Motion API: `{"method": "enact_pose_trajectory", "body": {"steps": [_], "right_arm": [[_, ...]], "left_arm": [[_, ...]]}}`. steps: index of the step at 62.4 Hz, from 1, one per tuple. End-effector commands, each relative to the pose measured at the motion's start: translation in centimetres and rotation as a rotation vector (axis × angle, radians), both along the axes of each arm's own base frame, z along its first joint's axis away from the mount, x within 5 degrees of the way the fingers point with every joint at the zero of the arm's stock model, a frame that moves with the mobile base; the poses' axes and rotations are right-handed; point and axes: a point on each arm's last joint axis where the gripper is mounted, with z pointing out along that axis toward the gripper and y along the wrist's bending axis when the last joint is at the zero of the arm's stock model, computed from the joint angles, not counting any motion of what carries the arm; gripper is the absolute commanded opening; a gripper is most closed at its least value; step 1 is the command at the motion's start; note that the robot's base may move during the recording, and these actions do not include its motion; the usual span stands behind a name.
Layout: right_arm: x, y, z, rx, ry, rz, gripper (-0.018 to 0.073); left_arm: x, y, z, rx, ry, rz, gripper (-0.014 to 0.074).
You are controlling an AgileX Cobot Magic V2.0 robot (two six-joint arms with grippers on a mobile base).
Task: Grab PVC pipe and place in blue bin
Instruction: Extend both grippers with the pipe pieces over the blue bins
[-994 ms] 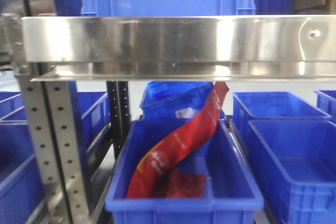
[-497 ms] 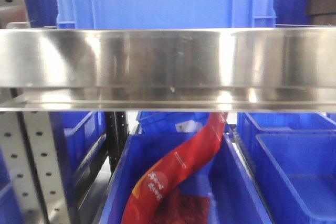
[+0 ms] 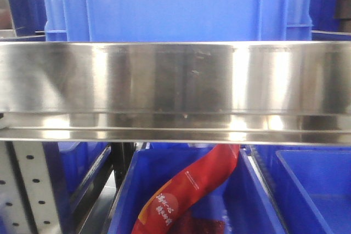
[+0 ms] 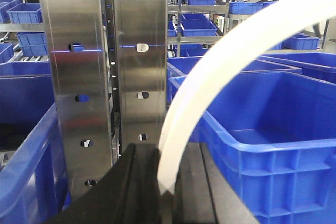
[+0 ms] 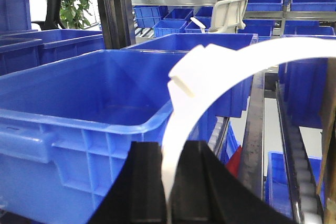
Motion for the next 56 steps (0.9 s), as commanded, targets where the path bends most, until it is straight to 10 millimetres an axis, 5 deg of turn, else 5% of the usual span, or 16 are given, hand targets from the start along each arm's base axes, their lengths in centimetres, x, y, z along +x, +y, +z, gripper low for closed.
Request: {"method": "enact_pose_trajectory", "body": {"steps": [1, 56], "right_arm": [[-0.06, -0.01, 0.23, -0.002, -0.031, 0.002, -0.0168], [0.09, 0.16, 0.49, 0.022, -0.055, 0.012, -0.0168]], "left_arm": [[-0.15, -0.02, 0.34, -0.007, -0.026, -0.004, -0.0111], [-0.03, -0.03, 0.39, -0.015, -0.033, -0.004, -0.0111]]}}
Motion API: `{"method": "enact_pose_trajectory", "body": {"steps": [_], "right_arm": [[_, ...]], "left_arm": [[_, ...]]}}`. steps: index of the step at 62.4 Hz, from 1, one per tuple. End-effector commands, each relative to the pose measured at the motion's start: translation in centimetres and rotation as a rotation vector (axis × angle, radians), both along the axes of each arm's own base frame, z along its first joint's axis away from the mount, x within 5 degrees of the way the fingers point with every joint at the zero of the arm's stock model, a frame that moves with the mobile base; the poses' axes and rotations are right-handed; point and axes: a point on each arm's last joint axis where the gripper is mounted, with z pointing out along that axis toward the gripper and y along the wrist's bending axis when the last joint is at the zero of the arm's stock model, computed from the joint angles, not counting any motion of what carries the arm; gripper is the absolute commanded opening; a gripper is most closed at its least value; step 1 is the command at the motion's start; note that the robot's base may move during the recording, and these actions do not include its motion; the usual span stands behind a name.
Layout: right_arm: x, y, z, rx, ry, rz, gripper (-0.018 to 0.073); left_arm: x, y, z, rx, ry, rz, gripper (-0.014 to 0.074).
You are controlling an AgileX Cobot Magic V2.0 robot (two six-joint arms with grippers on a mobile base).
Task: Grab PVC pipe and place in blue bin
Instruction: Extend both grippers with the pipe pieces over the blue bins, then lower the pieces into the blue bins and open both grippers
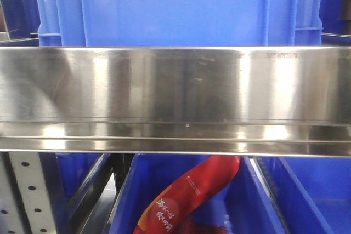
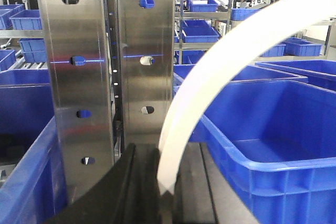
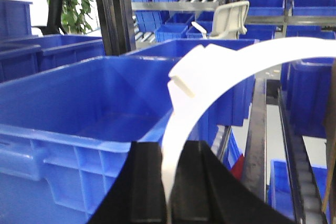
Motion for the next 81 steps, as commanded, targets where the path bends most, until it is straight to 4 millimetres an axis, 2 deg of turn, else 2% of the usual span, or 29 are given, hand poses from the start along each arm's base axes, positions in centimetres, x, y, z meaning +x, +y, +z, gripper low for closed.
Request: {"method": "enact_pose_trajectory", "body": {"steps": [1, 10, 16, 22, 28, 33, 44, 57, 64, 73, 81], "right_arm": [[0.1, 0.1, 0.3, 0.017, -0.026, 0.009, -0.0168], [0.5, 0.9, 1.6, 0.039, 0.024, 0.057, -0.0168], [1.5, 1.9, 3.2, 0.002, -0.036, 0.096, -0.0168], [3.2, 3.3, 4.5, -0.001, -0.060, 0.128, -0.0168], [5.5, 4.8, 4.9, -0.015, -0.025, 0.143, -0.0168], [7.7, 6.1, 4.8, -0.010, 0.037, 0.149, -0.0168], [10.9, 8.2, 5.4, 0.014, 0.165, 0.163, -0.0168], [14.2, 10.2, 5.8, -0.009, 0.270, 0.171, -0.0168], [15.7, 11.2, 5.9, 0.005, 0.286, 0.177, -0.0168], [16.9, 12.0, 5.2, 0.021, 0.323, 0.184, -0.0168], [17.2, 12.2, 4.4, 0.000, 0.368, 0.183, -0.0146]], "left_arm": [[0.0, -0.1, 0.2, -0.015, -0.012, -0.007, -0.0111], [0.0, -0.5, 1.4, -0.113, 0.023, -0.059, -0.0111], [0.8, -1.3, 3.1, -0.093, 0.069, -0.115, -0.0111], [2.6, -2.4, 4.6, -0.079, 0.113, -0.171, -0.0111], [4.9, -4.0, 5.7, -0.063, 0.166, -0.235, -0.0111], [7.2, -6.2, 6.3, -0.047, 0.208, -0.306, -0.0111], [11.1, -10.2, 7.9, -0.053, 0.236, -0.396, -0.0111], [17.4, -13.4, 7.6, -0.100, 0.320, -0.392, -0.0111], [20.0, -14.7, 7.5, -0.106, 0.328, -0.396, -0.0111], [22.1, -15.8, 6.2, -0.098, 0.362, -0.394, -0.0111], [22.7, -16.1, 5.3, -0.091, 0.389, -0.392, -0.0111]]}}
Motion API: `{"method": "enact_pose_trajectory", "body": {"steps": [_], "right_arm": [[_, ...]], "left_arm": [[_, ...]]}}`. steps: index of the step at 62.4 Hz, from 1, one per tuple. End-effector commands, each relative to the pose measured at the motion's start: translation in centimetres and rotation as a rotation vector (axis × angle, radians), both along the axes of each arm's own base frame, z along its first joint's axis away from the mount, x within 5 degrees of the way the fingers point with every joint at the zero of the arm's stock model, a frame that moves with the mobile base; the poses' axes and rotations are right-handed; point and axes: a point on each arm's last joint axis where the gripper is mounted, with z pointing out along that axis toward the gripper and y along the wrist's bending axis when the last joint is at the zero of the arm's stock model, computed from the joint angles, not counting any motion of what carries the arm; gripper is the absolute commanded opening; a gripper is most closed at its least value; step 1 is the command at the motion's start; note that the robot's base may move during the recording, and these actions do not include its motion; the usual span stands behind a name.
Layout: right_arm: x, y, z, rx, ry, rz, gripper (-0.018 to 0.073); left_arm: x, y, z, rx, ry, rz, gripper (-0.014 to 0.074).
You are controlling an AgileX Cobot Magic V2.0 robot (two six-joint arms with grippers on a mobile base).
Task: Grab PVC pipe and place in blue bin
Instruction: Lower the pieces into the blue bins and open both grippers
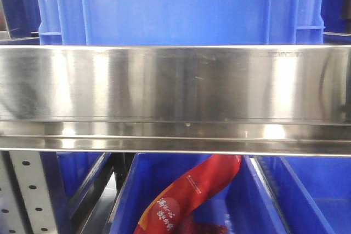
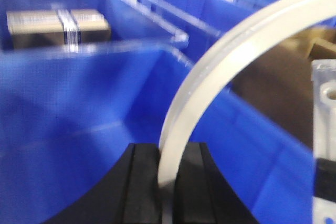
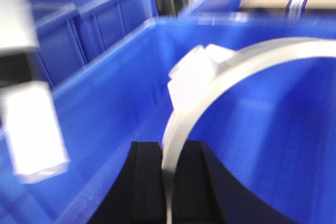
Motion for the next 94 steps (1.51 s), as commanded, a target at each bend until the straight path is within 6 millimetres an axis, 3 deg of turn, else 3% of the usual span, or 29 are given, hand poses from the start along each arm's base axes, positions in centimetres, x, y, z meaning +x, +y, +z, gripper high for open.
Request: {"method": "enact_pose_trajectory", "body": {"steps": [1, 16, 19, 22, 29, 34, 37, 46, 54, 63, 71, 78, 94], "right_arm": [[0.0, 0.1, 0.2, -0.005, -0.001, 0.005, -0.0134], [0.1, 0.1, 0.1, -0.008, 0.003, 0.006, 0.0224], [0.1, 0.1, 0.1, -0.008, 0.003, 0.006, 0.0281], [0.1, 0.1, 0.1, -0.008, 0.003, 0.006, 0.0319], [0.0, 0.1, 0.0, -0.014, 0.013, 0.007, 0.0330], [0.0, 0.1, -0.1, -0.021, 0.025, 0.009, 0.0328], [0.0, 0.1, -0.2, -0.024, 0.030, 0.010, 0.0329], [-0.1, 0.0, -0.2, -0.030, 0.032, 0.009, 0.0329], [-1.4, -0.7, 2.1, -0.020, -0.006, 0.014, 0.0300], [-3.4, -1.9, 5.1, 0.013, -0.110, 0.010, 0.0097], [-3.5, -2.5, 5.1, -0.069, -0.143, -0.014, -0.0084], [-2.7, -2.3, 4.3, -0.116, -0.120, -0.020, -0.0169], [-3.7, -2.9, 5.5, -0.091, -0.176, -0.026, -0.0169]], "left_arm": [[0.1, -0.2, 0.3, -0.021, -0.004, -0.001, -0.0111], [0.2, -0.3, -0.1, -0.013, 0.015, -0.005, -0.0078], [0.2, -0.3, -0.1, -0.013, 0.015, -0.005, -0.0023], [0.2, -0.3, -0.1, -0.011, 0.017, -0.005, 0.0087], [0.1, -0.3, -0.3, 0.000, 0.037, -0.012, 0.0316], [0.0, -0.3, -0.5, 0.010, 0.056, -0.018, 0.0412], [0.0, -0.3, -0.6, 0.015, 0.065, -0.020, 0.0426], [0.0, -0.3, -0.6, 0.018, 0.070, -0.023, 0.0407], [-1.3, 0.4, 1.4, 0.007, 0.041, -0.027, 0.0333], [-3.2, 1.7, 4.1, -0.010, -0.039, -0.014, 0.0113], [-3.6, 2.2, 4.5, 0.026, -0.062, -0.003, -0.0104], [-3.3, 2.3, 4.1, 0.071, -0.064, 0.007, -0.0111], [-4.4, 2.8, 4.7, 0.079, -0.060, 0.002, -0.0111]]}}
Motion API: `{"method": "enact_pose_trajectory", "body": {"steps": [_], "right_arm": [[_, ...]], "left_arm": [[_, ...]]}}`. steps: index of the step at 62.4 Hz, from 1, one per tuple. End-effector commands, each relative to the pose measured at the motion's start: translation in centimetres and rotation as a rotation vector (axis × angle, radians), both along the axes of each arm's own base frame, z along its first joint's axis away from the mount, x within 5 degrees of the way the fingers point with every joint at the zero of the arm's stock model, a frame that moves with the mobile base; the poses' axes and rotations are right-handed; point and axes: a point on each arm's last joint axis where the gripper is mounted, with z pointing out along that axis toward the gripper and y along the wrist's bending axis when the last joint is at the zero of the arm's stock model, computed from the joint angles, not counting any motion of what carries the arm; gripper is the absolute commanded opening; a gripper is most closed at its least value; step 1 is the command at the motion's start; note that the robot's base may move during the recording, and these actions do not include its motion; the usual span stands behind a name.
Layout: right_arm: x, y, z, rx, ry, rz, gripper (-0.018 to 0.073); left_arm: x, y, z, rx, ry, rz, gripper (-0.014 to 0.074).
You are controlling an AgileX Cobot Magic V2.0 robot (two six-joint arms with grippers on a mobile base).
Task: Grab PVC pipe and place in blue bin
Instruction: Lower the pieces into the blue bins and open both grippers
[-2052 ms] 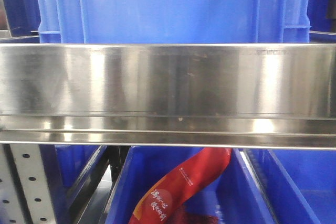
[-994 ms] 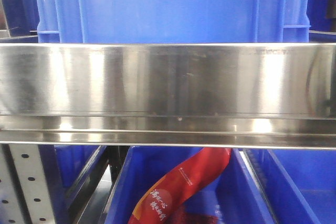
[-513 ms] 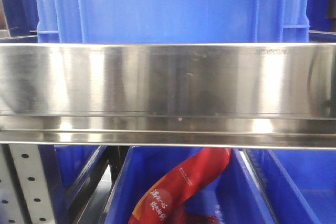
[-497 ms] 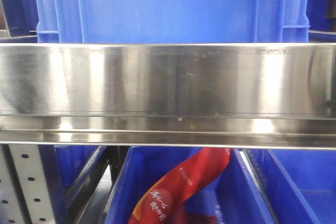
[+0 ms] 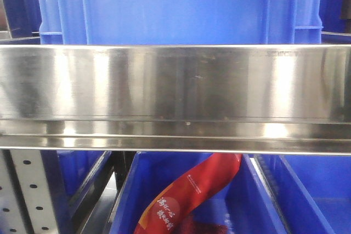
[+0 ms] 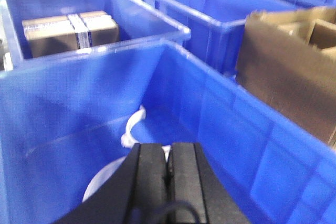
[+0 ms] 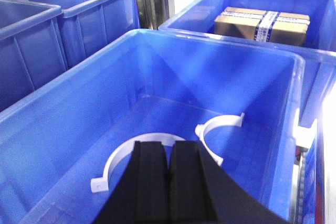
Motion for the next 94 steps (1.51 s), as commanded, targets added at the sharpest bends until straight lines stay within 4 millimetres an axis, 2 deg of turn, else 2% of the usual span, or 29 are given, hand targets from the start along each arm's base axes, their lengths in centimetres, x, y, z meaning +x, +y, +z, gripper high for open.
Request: {"method": "enact_pose_trajectory", "body": {"steps": [1, 13, 23, 32, 44, 51, 55, 64, 75, 94], "right_arm": [[-1.0, -0.6, 1.1, 0.006, -0.060, -0.001, -0.0169], [-3.1, -1.5, 2.0, 0.040, -0.026, 0.015, -0.0169], [-4.5, -2.2, 2.0, 0.072, -0.069, 0.017, -0.0169], [-5.8, -3.3, -1.1, 0.056, -0.160, 0.003, -0.0169], [-9.6, -5.2, -5.5, 0.175, -0.394, 0.016, -0.0169], [-10.8, -5.9, -7.9, 0.195, -0.430, 0.021, -0.0169], [-10.9, -5.9, -8.7, 0.194, -0.426, 0.022, -0.0169], [-10.9, -5.9, -8.8, 0.194, -0.426, 0.022, -0.0169], [-10.9, -5.9, -8.8, 0.196, -0.430, 0.022, -0.0169], [-10.9, -5.9, -8.8, 0.196, -0.430, 0.022, -0.0169]], "left_arm": [[-0.9, 0.6, 0.9, -0.014, -0.019, 0.004, -0.0111], [-3.0, 1.5, 1.9, 0.001, 0.000, -0.008, -0.0111], [-4.4, 2.1, 1.4, 0.005, 0.024, -0.014, -0.0111], [-6.1, 3.1, -0.6, -0.032, -0.030, 0.013, -0.0111], [-10.0, 5.5, -5.2, -0.098, -0.139, 0.062, -0.0111], [-12.2, 6.8, -8.0, -0.137, -0.210, 0.090, -0.0111], [-13.2, 7.4, -8.7, -0.159, -0.253, 0.100, -0.0111], [-15.1, 8.6, -8.7, -0.219, -0.365, 0.118, -0.0111], [-16.8, 9.4, -7.9, -0.246, -0.413, 0.115, -0.0111], [-17.1, 9.5, -7.7, -0.252, -0.423, 0.115, -0.0111]]}}
